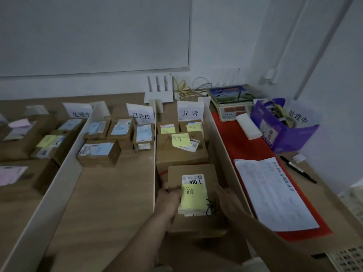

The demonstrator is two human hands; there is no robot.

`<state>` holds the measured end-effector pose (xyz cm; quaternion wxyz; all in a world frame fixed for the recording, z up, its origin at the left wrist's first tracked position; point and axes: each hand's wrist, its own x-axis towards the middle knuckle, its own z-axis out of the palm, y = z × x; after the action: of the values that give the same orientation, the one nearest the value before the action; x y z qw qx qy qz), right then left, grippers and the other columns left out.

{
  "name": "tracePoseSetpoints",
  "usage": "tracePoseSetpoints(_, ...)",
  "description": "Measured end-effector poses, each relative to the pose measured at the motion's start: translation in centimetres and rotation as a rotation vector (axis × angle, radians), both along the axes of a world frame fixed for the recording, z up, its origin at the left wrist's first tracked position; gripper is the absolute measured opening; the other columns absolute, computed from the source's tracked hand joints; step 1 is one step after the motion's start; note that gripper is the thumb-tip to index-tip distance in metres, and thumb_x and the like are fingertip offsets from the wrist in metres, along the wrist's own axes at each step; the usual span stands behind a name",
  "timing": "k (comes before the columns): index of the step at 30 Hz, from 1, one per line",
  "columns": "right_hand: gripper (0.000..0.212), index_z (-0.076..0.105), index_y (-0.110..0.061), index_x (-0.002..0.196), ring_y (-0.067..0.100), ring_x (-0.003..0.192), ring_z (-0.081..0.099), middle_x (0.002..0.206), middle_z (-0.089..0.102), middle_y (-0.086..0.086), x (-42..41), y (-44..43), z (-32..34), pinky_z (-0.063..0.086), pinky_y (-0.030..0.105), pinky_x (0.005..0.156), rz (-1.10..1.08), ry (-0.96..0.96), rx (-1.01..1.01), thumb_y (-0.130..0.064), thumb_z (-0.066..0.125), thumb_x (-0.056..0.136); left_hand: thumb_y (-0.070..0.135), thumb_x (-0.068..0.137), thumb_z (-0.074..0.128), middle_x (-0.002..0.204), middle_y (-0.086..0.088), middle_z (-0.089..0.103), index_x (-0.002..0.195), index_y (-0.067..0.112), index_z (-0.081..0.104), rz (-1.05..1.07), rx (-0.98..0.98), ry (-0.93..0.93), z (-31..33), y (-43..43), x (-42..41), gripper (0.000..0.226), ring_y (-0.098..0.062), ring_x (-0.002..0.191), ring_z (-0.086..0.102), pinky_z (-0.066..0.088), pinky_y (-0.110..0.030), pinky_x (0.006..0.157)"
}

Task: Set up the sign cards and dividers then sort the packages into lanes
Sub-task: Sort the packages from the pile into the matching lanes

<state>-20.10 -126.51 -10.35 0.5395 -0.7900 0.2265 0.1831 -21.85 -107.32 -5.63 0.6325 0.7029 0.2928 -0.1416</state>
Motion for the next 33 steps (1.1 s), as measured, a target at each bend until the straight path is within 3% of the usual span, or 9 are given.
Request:
tracePoseSetpoints(3,0.065,0.058,-0.013,0.135,0.029,0.114,0.062,0.126,0.065,0.01,0.5,0.6,-1.0,0.048,0.048,0.103,-0.037,0.038,0.015,-0.064,0.049,0.095,0.025,0.088,0.063,0.1,-0.006,0.068,0.115,0.012,0.061,-0.008,0.051,0.057,-1.0,0.1,0.2,0.03,-0.022,0.089,0.064,0.053,-0.034,0.078)
tracePoseSetpoints(5,0.061,0.059,-0.012,0.132,0.029,0.114,0.06,0.128,0.064,0.011,0.7,1.0,-1.4,0.046,0.045,0.104,-0.052,0.054,0.047,-0.061,0.051,0.096,0.02,0.092,0.061,0.091,-0.004,0.065,0.091,0.019,0.06,-0.025,0.079,0.073,-1.6,0.2,0.4,0.002,-0.019,0.084,0.062,0.052,-0.034,0.078)
tracePoseSetpoints(7,0.058,0.064,-0.015,0.125,0.027,0.107,0.063,0.12,0.066,0.008,0.9,1.4,-2.0,0.047,0.046,0.103,-0.061,0.047,0.094,-0.063,0.053,0.094,0.02,0.094,0.06,0.09,-0.002,0.063,0.083,0.023,0.055,-0.039,0.1,0.094,-2.5,0.4,0.7,0.012,-0.018,0.085,0.061,0.052,-0.035,0.08)
tracePoseSetpoints(9,0.047,0.066,-0.017,0.117,0.025,0.103,0.065,0.115,0.069,0.006,0.9,1.7,-2.5,0.049,0.044,0.101,-0.06,0.053,0.122,-0.058,0.055,0.096,0.025,0.093,0.062,0.102,-0.004,0.064,0.103,0.019,0.059,-0.06,0.114,0.109,-2.8,0.3,0.7,0.012,-0.021,0.096,0.061,0.053,-0.039,0.087)
tracePoseSetpoints(12,0.043,0.067,-0.021,0.121,0.026,0.102,0.07,0.113,0.073,0.004,0.7,1.9,-3.0,0.055,0.049,0.097,-0.016,0.06,0.17,-0.055,0.052,0.098,0.028,0.09,0.065,0.133,-0.009,0.056,0.141,0.015,0.042,-0.068,0.136,0.121,-3.5,0.2,1.1,0.058,-0.027,0.114,0.056,0.046,-0.034,0.085)
tracePoseSetpoints(15,0.03,0.065,-0.023,0.115,0.022,0.099,0.069,0.106,0.071,0.002,0.8,2.1,-2.8,0.056,0.035,0.08,-0.024,0.039,0.212,-0.045,0.05,0.103,0.029,0.089,0.064,0.15,-0.011,0.041,0.154,0.016,0.025,-0.094,0.166,0.121,-3.9,0.1,1.3,0.077,-0.033,0.129,0.048,0.043,-0.034,0.091)
tracePoseSetpoints(19,0.021,0.064,-0.027,0.106,0.019,0.092,0.07,0.098,0.071,-0.002,1.2,2.2,-3.0,0.052,0.028,0.067,-0.03,0.03,0.254,-0.04,0.048,0.105,0.031,0.088,0.062,0.152,-0.012,0.034,0.152,0.018,0.031,-0.152,0.269,0.115,-3.8,-0.2,1.9,0.072,-0.035,0.13,0.046,0.047,-0.039,0.099)
tracePoseSetpoints(28,0.022,0.069,-0.026,0.107,0.015,0.088,0.072,0.094,0.074,-0.004,1.4,2.8,-3.4,0.055,0.028,0.07,-0.039,0.0,0.303,-0.038,0.05,0.105,0.059,0.077,0.062,0.151,-0.005,0.028,0.141,0.04,0.043,-0.263,0.471,0.042,-3.5,-0.9,1.6,0.07,-0.032,0.136,0.037,0.038,-0.049,0.105)
tracePoseSetpoints(33,0.03,0.072,-0.026,0.11,0.021,0.089,0.075,0.098,0.077,0.003,1.0,2.8,-2.8,0.06,0.034,0.076,-0.008,0.028,0.293,-0.044,0.049,0.104,0.055,0.075,0.062,0.15,-0.004,0.029,0.138,0.042,0.047,-0.276,0.478,0.036,-3.3,-0.8,1.6,0.066,-0.03,0.137,0.035,0.035,-0.053,0.11)
